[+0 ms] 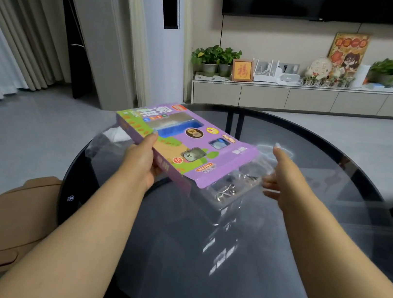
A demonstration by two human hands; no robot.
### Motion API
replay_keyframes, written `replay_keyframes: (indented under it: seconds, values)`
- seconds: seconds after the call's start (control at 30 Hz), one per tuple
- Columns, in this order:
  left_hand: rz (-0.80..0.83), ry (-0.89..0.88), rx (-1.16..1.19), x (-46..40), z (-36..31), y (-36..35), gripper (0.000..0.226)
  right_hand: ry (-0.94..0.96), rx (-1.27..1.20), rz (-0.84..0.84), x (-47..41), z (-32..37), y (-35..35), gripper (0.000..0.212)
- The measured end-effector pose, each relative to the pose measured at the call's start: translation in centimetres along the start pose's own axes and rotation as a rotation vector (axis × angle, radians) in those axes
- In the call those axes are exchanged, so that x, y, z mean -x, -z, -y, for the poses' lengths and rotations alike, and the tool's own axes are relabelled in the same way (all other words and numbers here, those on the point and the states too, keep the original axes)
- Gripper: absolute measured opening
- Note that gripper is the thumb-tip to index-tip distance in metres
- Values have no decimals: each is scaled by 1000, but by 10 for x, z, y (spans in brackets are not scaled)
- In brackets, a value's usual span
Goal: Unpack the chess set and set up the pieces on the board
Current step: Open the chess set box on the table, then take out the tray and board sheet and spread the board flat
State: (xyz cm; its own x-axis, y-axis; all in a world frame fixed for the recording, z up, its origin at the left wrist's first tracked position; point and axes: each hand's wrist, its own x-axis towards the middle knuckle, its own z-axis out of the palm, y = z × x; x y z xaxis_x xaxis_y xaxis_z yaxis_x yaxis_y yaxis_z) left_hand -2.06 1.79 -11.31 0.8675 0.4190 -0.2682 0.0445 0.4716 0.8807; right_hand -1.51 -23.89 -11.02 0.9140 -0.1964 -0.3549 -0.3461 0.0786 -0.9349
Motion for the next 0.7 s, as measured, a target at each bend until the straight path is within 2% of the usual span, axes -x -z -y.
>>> replay_keyframes:
  seconds: [0.07, 0.1, 0.17, 0.23, 0.3, 0.37, 0.47, 0.57, 0.7]
  values:
    - [36, 24, -53, -5, -2, -1, 36, 8, 102, -26, -7, 10, 9, 63]
    - [53, 38, -83, -7, -2, -3, 37, -22, 136, 37, -9, 15, 12, 65]
    - [103, 76, -132, -6, -1, -7, 37, -121, 134, 270, -7, 20, 13, 63]
    - [148, 115, -126, -3, 1, -13, 38, -159, 135, 424, -2, 18, 9, 47]
    - [193, 159, -92, 3, 3, -18, 41, -126, 136, 418, -1, 12, 6, 28]
    - [250, 194, -54, 11, 5, -18, 49, -121, 56, 389, -3, 6, 4, 21]
    - [362, 218, -25, 32, 12, -13, 55, -123, -104, 336, -6, -2, 2, 17]
    - [457, 274, 21, 60, 26, -5, 39, -100, -211, 295, -5, -5, -3, 11]
    - [481, 268, -147, 71, 37, 11, 44, -101, -212, 284, -6, -8, -4, 13]
